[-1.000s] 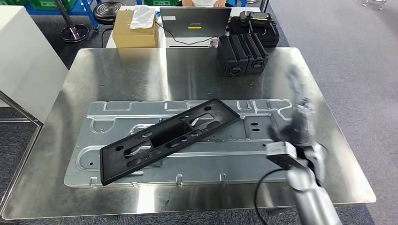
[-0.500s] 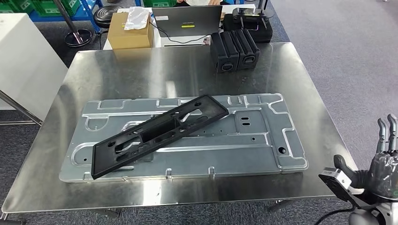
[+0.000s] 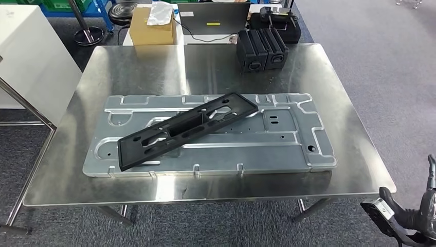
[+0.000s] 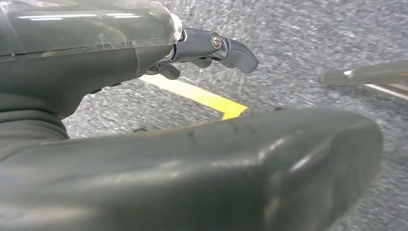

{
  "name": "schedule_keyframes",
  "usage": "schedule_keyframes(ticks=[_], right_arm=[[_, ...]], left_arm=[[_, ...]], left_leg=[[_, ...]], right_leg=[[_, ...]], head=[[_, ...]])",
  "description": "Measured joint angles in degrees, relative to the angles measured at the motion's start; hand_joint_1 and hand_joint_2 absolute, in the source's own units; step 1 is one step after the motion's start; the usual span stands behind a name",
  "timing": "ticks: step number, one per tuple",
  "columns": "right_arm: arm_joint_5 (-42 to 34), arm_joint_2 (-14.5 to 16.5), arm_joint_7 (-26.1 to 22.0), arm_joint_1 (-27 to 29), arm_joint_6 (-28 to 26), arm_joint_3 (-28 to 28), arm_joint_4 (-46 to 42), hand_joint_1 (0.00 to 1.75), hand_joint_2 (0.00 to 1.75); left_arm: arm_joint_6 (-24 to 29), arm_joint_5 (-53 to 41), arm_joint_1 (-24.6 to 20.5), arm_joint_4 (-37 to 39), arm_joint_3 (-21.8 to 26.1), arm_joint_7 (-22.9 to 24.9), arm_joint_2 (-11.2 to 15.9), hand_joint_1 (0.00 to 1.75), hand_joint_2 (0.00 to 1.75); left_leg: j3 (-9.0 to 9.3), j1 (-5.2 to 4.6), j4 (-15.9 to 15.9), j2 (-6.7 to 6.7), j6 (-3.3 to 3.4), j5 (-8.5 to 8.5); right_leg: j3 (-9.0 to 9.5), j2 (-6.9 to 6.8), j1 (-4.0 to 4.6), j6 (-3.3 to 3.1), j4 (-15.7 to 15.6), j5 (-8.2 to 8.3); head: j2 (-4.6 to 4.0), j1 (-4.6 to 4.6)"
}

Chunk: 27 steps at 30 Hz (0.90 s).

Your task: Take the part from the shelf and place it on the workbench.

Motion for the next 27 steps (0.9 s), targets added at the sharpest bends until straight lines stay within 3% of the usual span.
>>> schedule_keyframes(ticks=[2, 4, 6, 8, 9, 10, 12, 13, 14, 16, 18, 20, 21, 23, 24, 25, 27], right_arm=[[0.8, 0.5, -1.8, -0.6, 0.6, -2.8, 3.0, 0.00, 0.00], [1.8, 0.9, -4.6, -1.8, 1.3, -6.4, 7.5, 0.00, 0.00], [2.3, 1.3, -7.4, -3.0, 2.2, -10.5, 13.1, 0.00, 0.00], [2.9, 1.5, -9.4, -4.2, 2.2, -14.8, 19.8, 0.00, 0.00], [3.8, 1.5, -9.6, -4.9, 1.7, -17.1, 23.8, 0.00, 0.00], [5.1, 1.4, -9.4, -5.5, 0.9, -19.3, 28.2, 0.00, 0.00], [8.3, 1.1, -7.0, -6.1, -0.5, -23.2, 37.2, 0.00, 0.00], [9.9, 1.1, -5.0, -6.3, -1.1, -24.8, 41.2, 0.00, 0.00], [11.7, 1.1, -2.3, -6.6, -1.2, -26.0, 45.3, 0.00, 0.00], [15.6, 1.1, 5.2, -7.3, 0.0, -27.3, 52.7, 0.00, 0.00], [20.0, 1.5, 13.9, -8.1, 4.1, -27.6, 59.2, 0.00, 0.00], [24.4, 2.2, 23.1, -8.8, 11.4, -27.6, 64.4, 0.00, 0.00], [26.0, 2.7, 27.2, -9.1, 15.7, -27.6, 66.6, 0.00, 0.00], [27.5, 3.9, 32.8, -9.4, 23.5, -27.6, 70.1, 0.00, 0.00], [27.8, 4.6, 34.2, -9.6, 26.8, -27.6, 71.4, 0.00, 0.00], [28.2, 5.3, 35.3, -9.7, 29.7, -27.6, 72.5, 0.00, 0.00], [28.9, 6.5, 36.2, -10.1, 34.2, -27.5, 74.3, 0.00, 0.00]], left_arm=[[-0.2, -0.1, 0.0, 0.0, 0.2, 0.0, -0.3, 0.00, 0.00], [-0.3, -0.4, 0.0, 0.0, 0.5, 0.2, -0.5, 0.00, 0.00], [-0.3, -0.6, 0.0, 0.0, 0.8, 0.4, -0.7, 0.00, 0.00], [-0.3, -0.8, 0.2, 0.0, 1.2, 0.5, -0.9, 0.00, 0.00], [-0.3, -0.9, 0.4, 0.0, 1.4, 0.5, -1.0, 0.00, 0.00], [-0.3, -1.1, 0.5, 0.0, 1.5, 0.6, -1.0, 0.00, 0.00], [-0.4, -1.4, 0.7, 0.0, 1.7, 0.5, -1.2, 0.00, 0.00], [-0.5, -1.6, 0.7, 0.0, 1.8, 0.4, -1.3, 0.00, 0.00], [-0.5, -1.8, 0.7, 0.0, 1.8, 0.3, -1.3, 0.00, 0.00], [-0.5, -2.3, 0.7, 0.0, 1.9, 0.2, -1.3, 0.00, 0.00], [-0.6, -3.1, 0.6, 0.0, 1.9, 0.1, -1.3, 0.00, 0.00], [-0.7, -4.2, 0.3, 0.0, 1.9, 0.3, -1.3, 0.00, 0.00], [-0.9, -4.8, 0.2, 0.0, 1.8, 0.4, -1.3, 0.00, 0.00], [-1.3, -6.1, 0.1, 0.0, 1.5, 0.9, -1.4, 0.00, 0.00], [-1.5, -6.6, 0.1, 0.0, 1.3, 1.2, -1.4, 0.00, 0.00], [-1.6, -7.1, 0.1, 0.0, 1.1, 1.6, -1.4, 0.00, 0.00], [-1.7, -8.0, 0.0, 0.0, 0.8, 2.1, -1.4, 0.00, 0.00]], left_leg=[[-1.49, 0.10, 0.7, 0.01, -0.40, 0.61], [-2.44, 0.06, 1.4, -0.03, -1.00, 1.08], [-2.75, -0.01, 1.6, -0.11, -1.69, 1.72], [-2.95, 0.05, 1.7, -0.25, -2.42, 2.00], [-3.30, 0.12, 2.4, -0.30, -2.70, 0.95], [-3.87, 0.19, 3.9, -0.33, -2.93, -1.15], [-5.38, 0.31, 10.1, -0.31, -3.14, -7.22], [-5.91, 0.33, 13.6, -0.31, -3.21, -9.43], [-5.91, 0.33, 16.3, -0.31, -3.24, -10.26], [-3.50, 0.30, 16.7, -0.32, -3.03, -8.02], [2.32, 0.11, 9.9, -0.34, -2.39, -5.50], [8.06, -0.22, 1.4, -0.36, -1.86, -6.16], [9.48, -0.40, -1.1, -0.37, -1.68, -6.77], [9.21, -0.44, -2.2, -0.25, -1.27, -6.07], [8.68, -0.36, -2.3, -0.09, -0.87, -5.33], [7.93, -0.25, -2.5, 0.09, -0.47, -4.44], [5.95, -0.17, -2.4, 0.39, 0.06, -2.75]], right_leg=[[5.04, 0.00, -0.25, 0.19, -5.1, 2.66], [10.53, 0.13, -0.14, -0.23, -12.8, 2.90], [12.34, 0.29, 0.24, -1.16, -16.1, 2.10], [11.76, 0.16, 0.25, -2.29, -16.3, 2.86], [11.31, 0.04, 0.20, -2.88, -16.4, 3.39], [10.74, -0.08, 0.15, -3.45, -16.5, 4.00], [9.34, -0.30, 0.31, -4.11, -16.5, 5.18], [8.51, -0.40, 0.44, -4.23, -16.5, 5.80], [7.60, -0.48, 0.57, -4.27, -16.4, 6.45], [5.67, -0.47, 0.80, -4.25, -16.1, 7.73], [4.09, -0.36, 0.97, -4.05, -15.7, 8.90], [3.30, -0.35, 1.09, -3.60, -15.6, 10.05], [3.18, -0.40, 1.06, -3.29, -15.6, 10.67], [3.08, -0.45, 0.88, -2.64, -16.0, 11.79], [2.80, -0.35, 0.78, -2.36, -15.7, 11.16], [2.32, -0.23, 0.72, -2.12, -14.5, 9.17], [0.99, -0.06, 0.56, -1.70, -8.9, 2.60]], head=[[0.00, 0.00], [-0.01, -0.04], [-0.01, -0.02], [0.00, 0.06], [0.00, 0.03], [0.00, -0.02], [0.00, -0.14], [0.00, -0.17], [0.00, -0.16], [0.00, -0.17], [0.00, -0.17], [0.00, -0.12], [0.00, -0.15], [0.00, -0.24], [0.00, -0.34], [0.00, -0.32], [0.00, -0.22]])
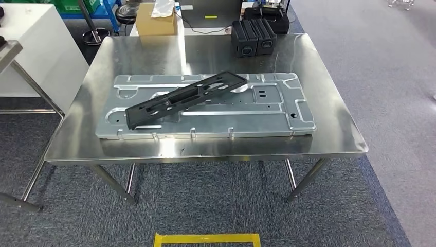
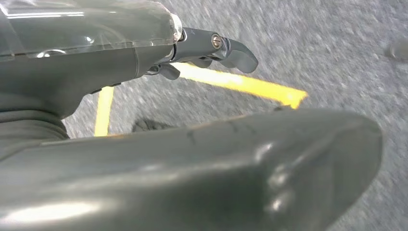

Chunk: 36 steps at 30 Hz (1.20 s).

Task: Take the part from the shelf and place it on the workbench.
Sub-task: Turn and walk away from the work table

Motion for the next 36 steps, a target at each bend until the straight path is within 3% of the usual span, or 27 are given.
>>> schedule_keyframes(ticks=[1, 2, 3, 4, 5, 6, 8, 9, 10, 15, 16, 19, 20, 22, 23, 25, 26, 28, 29, 30, 32, 33, 34, 36], right_arm=[[0.2, 0.6, 0.2, -0.2, 1.4, 0.0, 0.6, 0.00, 0.00], [0.3, 1.0, 0.1, -0.5, 2.2, 0.1, 1.1, 0.00, 0.00], [0.2, 1.5, -0.3, -0.8, 2.5, 0.1, 1.5, 0.00, 0.00], [0.2, 1.8, -0.9, -1.0, 2.5, 0.2, 1.8, 0.00, 0.00], [0.0, 1.9, -1.6, -1.3, 2.2, 0.2, 2.0, 0.00, 0.00], [-0.3, 2.1, -2.5, -1.5, 1.7, 0.2, 2.1, 0.00, 0.00], [-1.0, 2.0, -4.1, -2.0, 0.8, 0.2, 2.2, 0.00, 0.00], [-1.4, 1.9, -4.8, -2.2, 0.5, 0.2, 2.2, 0.00, 0.00], [-1.7, 1.8, -5.3, -2.3, 0.2, 0.2, 2.2, 0.00, 0.00], [-2.3, 1.6, -5.7, -2.3, 0.2, 0.2, 2.3, 0.00, 0.00], [-2.4, 1.5, -5.3, -2.3, 0.4, 0.2, 2.3, 0.00, 0.00], [-2.4, 1.5, -3.8, -2.3, 1.1, 0.1, 2.7, 0.00, 0.00], [-2.3, 1.7, -3.7, -2.3, 1.0, 0.1, 2.8, 0.00, 0.00], [-1.7, 2.1, -4.1, -2.2, 0.7, 0.1, 2.9, 0.00, 0.00], [-1.4, 2.2, -4.4, -2.2, 0.6, 0.1, 2.9, 0.00, 0.00], [-0.9, 2.4, -5.1, -2.3, 0.4, 0.2, 3.0, 0.00, 0.00], [-0.7, 2.5, -5.4, -2.3, 0.4, 0.2, 3.0, 0.00, 0.00], [-0.5, 2.5, -5.8, -2.2, 0.4, 0.2, 3.1, 0.00, 0.00], [-0.4, 2.5, -6.0, -2.2, 0.5, 0.3, 3.2, 0.00, 0.00], [-0.3, 2.4, -6.1, -2.1, 0.6, 0.3, 3.2, 0.00, 0.00], [-0.2, 2.4, -6.2, -2.1, 0.7, 0.5, 3.2, 0.00, 0.00], [-0.2, 2.4, -6.2, -2.0, 0.7, 0.5, 3.2, 0.00, 0.00], [-0.2, 2.4, -6.3, -2.0, 0.7, 0.5, 3.2, 0.00, 0.00], [-0.1, 2.4, -6.4, -2.0, 0.7, 0.6, 3.2, 0.00, 0.00]], left_arm=[[0.0, -0.3, 0.0, 0.0, -0.1, 0.1, 0.0, 0.00, 0.00], [0.0, -0.6, 0.0, 0.0, -0.2, 0.2, 0.0, 0.00, 0.00], [0.0, -0.8, -0.1, 0.0, -0.4, 0.3, 0.0, 0.00, 0.00], [0.0, -1.0, -0.1, 0.0, -0.5, 0.3, 0.0, 0.00, 0.00], [0.0, -1.1, -0.1, 0.0, -0.6, 0.4, 0.0, 0.00, 0.00], [0.1, -1.4, -0.2, 0.0, -0.8, 0.4, 0.0, 0.00, 0.00], [0.3, -2.1, -0.2, 0.0, -1.1, 0.4, -0.1, 0.00, 0.00], [0.5, -2.5, -0.3, 0.0, -1.3, 0.5, -0.2, 0.00, 0.00], [0.7, -2.9, -0.3, 0.0, -1.4, 0.6, -0.3, 0.00, 0.00], [1.0, -3.5, -0.3, 0.0, -1.7, 0.7, -0.5, 0.00, 0.00], [0.9, -3.8, -0.3, 0.0, -1.9, 0.7, -0.5, 0.00, 0.00], [0.1, -4.2, -0.2, 0.0, -2.7, 0.4, -0.6, 0.00, 0.00], [-0.1, -4.0, -0.2, 0.0, -2.7, 0.5, -0.6, 0.00, 0.00], [-0.2, -3.6, -0.2, 0.0, -2.8, 0.9, -0.5, 0.00, 0.00], [-0.1, -3.4, -0.3, 0.0, -2.7, 1.2, -0.5, 0.00, 0.00], [0.2, -3.0, -0.5, 0.0, -2.7, 1.5, -0.4, 0.00, 0.00], [0.4, -2.9, -0.5, 0.0, -2.7, 1.5, -0.4, 0.00, 0.00], [0.6, -2.8, -0.3, 0.0, -2.7, 1.5, -0.4, 0.00, 0.00], [0.7, -2.8, -0.3, 0.0, -2.6, 1.5, -0.5, 0.00, 0.00], [0.8, -2.8, -0.2, 0.0, -2.6, 1.4, -0.5, 0.00, 0.00], [0.9, -2.7, -0.2, 0.0, -2.5, 1.2, -0.5, 0.00, 0.00], [1.0, -2.7, -0.2, 0.0, -2.5, 1.1, -0.5, 0.00, 0.00], [0.9, -2.8, -0.1, 0.0, -2.4, 1.0, -0.5, 0.00, 0.00], [0.9, -2.9, -0.1, 0.0, -2.4, 0.9, -0.5, 0.00, 0.00]], left_leg=[[-1.12, -0.01, 0.2, 0.10, 0.04, 0.81], [-2.24, -0.01, 0.4, 0.20, -0.02, 1.56], [-3.48, 0.02, 0.8, 0.28, -0.17, 2.29], [-4.79, 0.08, 1.3, 0.33, -0.37, 2.93], [-6.13, 0.17, 1.9, 0.35, -0.62, 3.49], [-7.36, 0.24, 2.7, 0.35, -0.94, 3.98], [-9.06, 0.23, 4.0, 0.32, -1.65, 4.77], [-9.45, 0.21, 4.3, 0.32, -2.03, 5.24], [-9.66, 0.20, 4.3, 0.33, -2.38, 5.74], [-9.91, 0.32, 4.1, 0.33, -3.02, 6.74], [-10.72, 0.44, 6.4, 0.19, -3.29, 3.91], [-12.94, 0.72, 19.2, -0.20, -4.00, -5.69], [-12.18, 0.71, 21.0, -0.22, -3.97, -4.90], [-7.76, 0.63, 17.6, -0.25, -3.50, -1.55], [-4.23, 0.46, 13.3, -0.27, -3.13, -1.45], [1.60, 0.12, 4.7, -0.28, -2.37, -3.51], [2.92, -0.12, 2.2, -0.28, -2.00, -4.42], [2.42, -0.21, 1.3, -0.13, -1.14, -3.68], [1.82, -0.15, 1.2, 0.00, -0.57, -2.90], [1.07, -0.04, 1.1, 0.12, -0.08, -2.04], [-0.81, -0.01, 1.1, 0.22, 0.54, -0.40], [-1.85, -0.06, 1.1, 0.24, 0.59, 0.41], [-2.94, -0.09, 1.3, 0.26, 0.54, 1.20], [-5.29, -0.10, 2.0, 0.31, 0.29, 2.60]], right_leg=[[-0.53, 0.02, -0.10, 0.24, 3.8, -2.69], [-0.70, 0.02, -0.22, 0.49, 7.1, -3.73], [-0.30, 0.02, -0.37, 0.72, 9.3, -3.14], [0.87, 0.01, -0.54, 0.90, 9.8, -1.35], [2.92, 0.01, -0.71, 1.03, 8.5, 0.60], [5.95, 0.03, -0.88, 1.09, 5.3, 1.44], [12.36, 0.08, -0.77, 0.82, -3.3, -0.59], [14.30, 0.10, -0.59, 0.50, -6.4, -2.06], [15.03, 0.09, -0.34, 0.11, -8.0, -2.81], [14.35, -0.04, -0.23, -0.76, -8.1, -2.26], [13.30, -0.19, -0.24, -1.30, -8.1, -1.31], [8.05, -0.58, 0.12, -2.66, -7.8, 2.73], [6.63, -0.58, 0.25, -2.63, -7.4, 3.59], [4.27, -0.54, 0.37, -2.41, -6.7, 4.90], [3.38, -0.51, 0.46, -2.20, -6.4, 5.48], [2.41, -0.58, 0.53, -1.64, -6.0, 6.66], [2.27, -0.64, 0.49, -1.27, -6.1, 7.31], [2.09, -0.64, 0.28, -0.49, -6.4, 8.27], [1.77, -0.52, 0.18, -0.17, -5.9, 7.37], [1.30, -0.38, 0.13, 0.06, -4.6, 5.25], [0.02, -0.15, 0.04, 0.36, 1.2, -1.23], [-0.43, -0.10, 0.02, 0.52, 4.8, -3.53], [-0.52, -0.08, 0.01, 0.66, 7.8, -4.29], [1.43, -0.08, -0.03, 0.76, 9.4, -1.74]], head=[[0.00, 0.08], [0.00, 0.10], [0.00, 0.12], [0.00, 0.12], [0.00, 0.14], [0.00, 0.15], [-0.01, 0.17], [-0.01, 0.19], [-0.01, 0.18], [0.00, 0.16], [0.00, 0.11], [0.00, -0.04], [0.00, -0.04], [0.00, -0.06], [0.00, -0.06], [0.00, -0.01], [0.00, -0.02], [0.00, -0.06], [0.00, -0.08], [0.00, -0.02], [0.00, 0.15], [0.00, 0.20], [0.00, 0.21], [0.00, 0.22]])
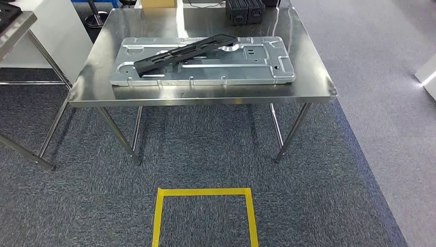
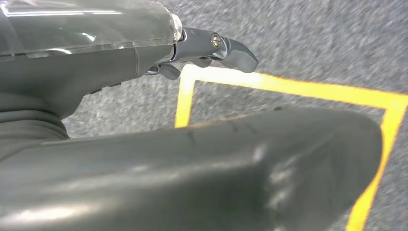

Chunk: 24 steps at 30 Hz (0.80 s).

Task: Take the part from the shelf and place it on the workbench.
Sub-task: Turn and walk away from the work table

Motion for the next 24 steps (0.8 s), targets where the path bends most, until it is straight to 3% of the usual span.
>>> schedule_keyframes(ticks=[1, 2, 4, 5, 6, 8, 9, 11, 12, 13, 14, 15, 17, 19, 20, 21, 22, 23, 24], right_arm=[[0.0, 0.0, 0.0, 0.0, 0.0, 0.0, 0.0, 0.00, 0.00], [0.1, 0.0, -0.1, -0.1, 0.0, 0.0, 0.0, 0.00, 0.00], [0.1, 0.0, -0.2, -0.2, 0.0, 0.0, 0.0, 0.00, 0.00], [0.2, 0.0, -0.2, -0.2, 0.0, 0.1, 0.0, 0.00, 0.00], [0.2, 0.0, -0.2, -0.3, 0.0, 0.1, 0.0, 0.00, 0.00], [0.2, 0.0, -0.3, -0.3, 0.1, 0.1, 0.0, 0.00, 0.00], [0.2, 0.0, -0.3, -0.3, 0.1, 0.1, 0.1, 0.00, 0.00], [0.2, 0.0, -0.3, -0.3, 0.2, 0.1, 0.1, 0.00, 0.00], [0.2, -0.1, -0.4, -0.3, 0.3, 0.1, 0.1, 0.00, 0.00], [0.2, -0.1, -0.4, -0.3, 0.3, 0.1, 0.1, 0.00, 0.00], [0.2, -0.1, -0.4, -0.3, 0.3, 0.1, 0.1, 0.00, 0.00], [0.2, -0.1, -0.5, -0.3, 0.3, 0.1, 0.1, 0.00, 0.00], [0.2, -0.1, -0.5, -0.4, 0.3, 0.1, 0.1, 0.00, 0.00], [0.2, -0.1, -0.6, -0.4, 0.3, 0.1, 0.1, 0.00, 0.00], [0.2, -0.1, -0.6, -0.5, 0.3, 0.1, 0.1, 0.00, 0.00], [0.1, -0.1, -0.6, -0.5, 0.3, 0.1, 0.1, 0.00, 0.00], [0.1, -0.1, -0.6, -0.4, 0.3, 0.1, 0.1, 0.00, 0.00], [0.1, -0.1, -0.6, -0.4, 0.3, 0.1, 0.1, 0.00, 0.00], [0.1, -0.1, -0.6, -0.3, 0.3, 0.1, 0.1, 0.00, 0.00]], left_arm=[[-0.1, -0.1, 0.0, 0.0, 0.0, 0.0, 0.0, 0.00, 0.00], [-0.2, -0.1, 0.0, 0.0, 0.0, -0.1, 0.0, 0.00, 0.00], [-0.5, -0.3, 0.0, 0.0, 0.0, -0.3, 0.0, 0.00, 0.00], [-0.6, -0.3, -0.1, 0.0, 0.0, -0.3, 0.0, 0.00, 0.00], [-0.7, -0.4, -0.1, 0.0, 0.0, -0.4, 0.0, 0.00, 0.00], [-0.8, -0.5, 0.0, 0.0, 0.0, -0.5, 0.0, 0.00, 0.00], [-0.8, -0.5, 0.1, 0.0, 0.0, -0.6, 0.0, 0.00, 0.00], [-0.7, -0.5, 0.2, 0.0, 0.0, -0.6, 0.0, 0.00, 0.00], [-0.6, -0.6, 0.2, 0.0, 0.0, -0.6, 0.0, 0.00, 0.00], [-0.6, -0.6, 0.2, 0.0, 0.0, -0.6, -0.1, 0.00, 0.00], [-0.6, -0.7, 0.2, 0.0, 0.0, -0.6, -0.1, 0.00, 0.00], [-0.5, -0.8, 0.2, 0.0, 0.0, -0.6, -0.1, 0.00, 0.00], [-0.5, -1.0, 0.0, 0.0, 0.0, -0.5, 0.0, 0.00, 0.00], [-0.5, -1.0, -0.3, 0.0, 0.0, -0.4, 0.0, 0.00, 0.00], [-0.5, -1.1, -0.5, 0.0, 0.0, -0.3, 0.1, 0.00, 0.00], [-0.5, -1.1, -0.5, 0.0, 0.0, -0.2, 0.1, 0.00, 0.00], [-0.5, -1.1, -0.5, 0.0, 0.0, -0.1, 0.1, 0.00, 0.00], [-0.5, -1.2, -0.4, 0.0, 0.0, -0.1, 0.0, 0.00, 0.00], [-0.5, -1.2, -0.3, 0.0, 0.0, 0.0, 0.0, 0.00, 0.00]], left_leg=[[-1.17, 0.02, 0.5, 0.00, -0.19, 0.56], [-2.23, -0.01, 1.0, -0.01, -0.41, 1.05], [-3.71, -0.15, 2.0, -0.05, -0.98, 1.96], [-4.08, -0.19, 2.2, -0.04, -1.32, 2.47], [-4.30, -0.19, 2.2, -0.03, -1.68, 3.06], [-4.88, -0.01, 2.5, -0.20, -2.41, 2.86], [-5.47, 0.08, 3.7, -0.34, -2.77, 1.09], [-7.12, 0.30, 9.2, -0.56, -3.39, -5.10], [-7.79, 0.38, 12.9, -0.56, -3.63, -7.78], [-8.08, 0.47, 16.2, -0.56, -3.81, -9.06], [-7.67, 0.54, 18.2, -0.57, -3.92, -8.72], [-6.47, 0.60, 18.5, -0.57, -3.93, -7.25], [-1.17, 0.64, 13.4, -0.61, -3.62, -4.42], [5.54, 0.44, 4.4, -0.67, -2.94, -5.47], [7.52, 0.29, 1.3, -0.70, -2.51, -6.54], [8.33, 0.12, -0.5, -0.72, -2.05, -7.08], [7.97, 0.15, -1.0, -0.66, -1.53, -6.92], [7.35, 0.16, -0.9, -0.54, -1.00, -6.20], [6.63, 0.23, -1.0, -0.40, -0.46, -5.41]], right_leg=[[2.37, 0.00, -0.04, -0.07, -2.1, 1.72], [5.69, 0.01, -0.03, -0.21, -5.8, 2.37], [11.76, 0.06, 0.17, -0.68, -14.3, 0.73], [13.31, 0.09, 0.35, -0.98, -17.0, -0.30], [13.59, 0.11, 0.47, -1.34, -18.2, -0.62], [12.51, -0.08, 0.37, -2.27, -18.3, 0.46], [11.77, -0.24, 0.28, -2.79, -18.3, 1.22], [9.90, -0.44, 0.28, -3.45, -18.3, 2.80], [8.86, -0.47, 0.33, -3.55, -18.3, 3.59], [7.74, -0.48, 0.37, -3.52, -18.2, 4.38], [6.54, -0.48, 0.40, -3.44, -17.9, 5.16], [5.31, -0.47, 0.40, -3.32, -17.6, 5.87], [3.09, -0.45, 0.37, -2.96, -16.8, 7.12], [1.71, -0.46, 0.50, -2.39, -16.1, 8.16], [1.34, -0.51, 0.53, -2.04, -15.9, 8.74], [1.08, -0.55, 0.56, -1.63, -15.9, 9.39], [0.83, -0.58, 0.50, -1.22, -16.0, 10.04], [0.53, -0.49, 0.38, -0.86, -15.9, 9.88], [0.08, -0.37, 0.29, -0.55, -15.1, 8.52]], head=[[0.00, 0.01], [0.00, 0.00], [0.01, -0.03], [0.01, -0.04], [0.01, -0.04], [0.01, -0.01], [0.00, -0.05], [-0.01, -0.17], [-0.01, -0.22], [-0.01, -0.22], [0.00, -0.22], [0.01, -0.23], [0.01, -0.25], [0.00, -0.21], [0.00, -0.19], [0.00, -0.15], [0.00, -0.13], [0.01, -0.17], [0.00, -0.15]])
